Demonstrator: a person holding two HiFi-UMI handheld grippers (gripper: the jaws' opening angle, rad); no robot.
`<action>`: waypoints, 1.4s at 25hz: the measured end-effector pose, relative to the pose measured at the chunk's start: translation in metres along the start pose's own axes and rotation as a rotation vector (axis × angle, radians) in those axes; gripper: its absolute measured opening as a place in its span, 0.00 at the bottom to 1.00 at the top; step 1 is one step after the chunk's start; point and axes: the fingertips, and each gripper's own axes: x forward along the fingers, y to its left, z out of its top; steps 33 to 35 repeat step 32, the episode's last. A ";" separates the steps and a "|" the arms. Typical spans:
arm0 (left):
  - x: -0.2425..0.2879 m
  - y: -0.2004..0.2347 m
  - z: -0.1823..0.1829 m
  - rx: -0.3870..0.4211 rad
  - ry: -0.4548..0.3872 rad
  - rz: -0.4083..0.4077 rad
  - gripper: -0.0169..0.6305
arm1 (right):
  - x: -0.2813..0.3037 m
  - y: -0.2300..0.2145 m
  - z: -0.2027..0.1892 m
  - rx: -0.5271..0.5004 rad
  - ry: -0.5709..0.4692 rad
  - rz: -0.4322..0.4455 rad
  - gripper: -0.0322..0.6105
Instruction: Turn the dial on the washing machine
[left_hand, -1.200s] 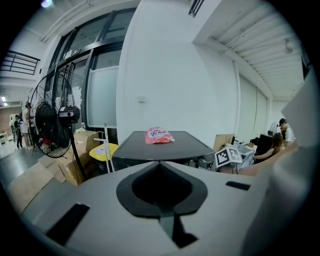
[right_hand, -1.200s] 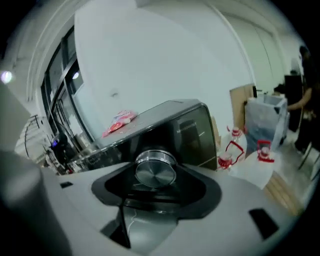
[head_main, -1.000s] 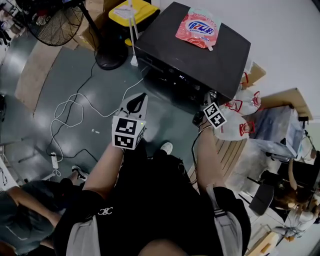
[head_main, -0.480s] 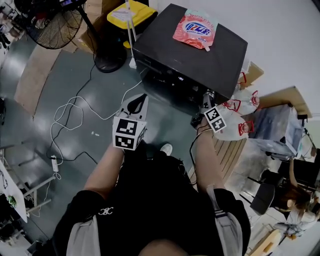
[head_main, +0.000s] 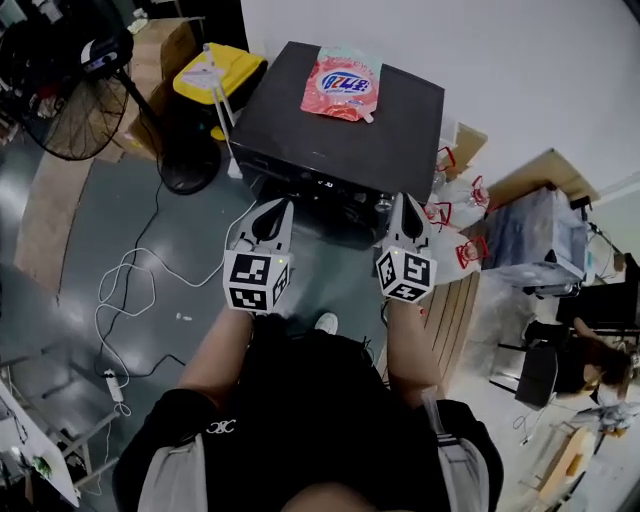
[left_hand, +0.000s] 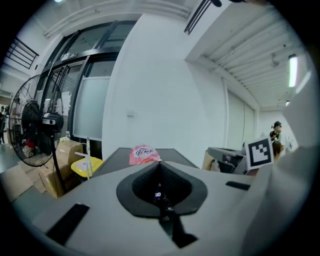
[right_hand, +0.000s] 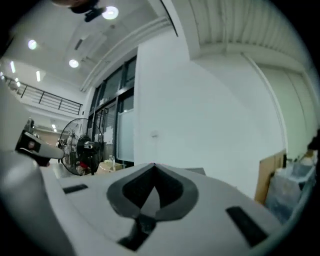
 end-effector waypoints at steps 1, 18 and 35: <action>0.003 -0.004 0.004 0.000 -0.012 -0.015 0.02 | -0.005 0.004 0.018 -0.040 -0.034 0.000 0.05; 0.046 -0.055 0.050 0.068 -0.076 -0.175 0.02 | -0.048 -0.017 0.056 -0.016 -0.074 -0.109 0.05; 0.059 -0.052 0.053 0.087 -0.060 -0.181 0.02 | -0.033 -0.020 0.057 0.017 -0.086 -0.110 0.05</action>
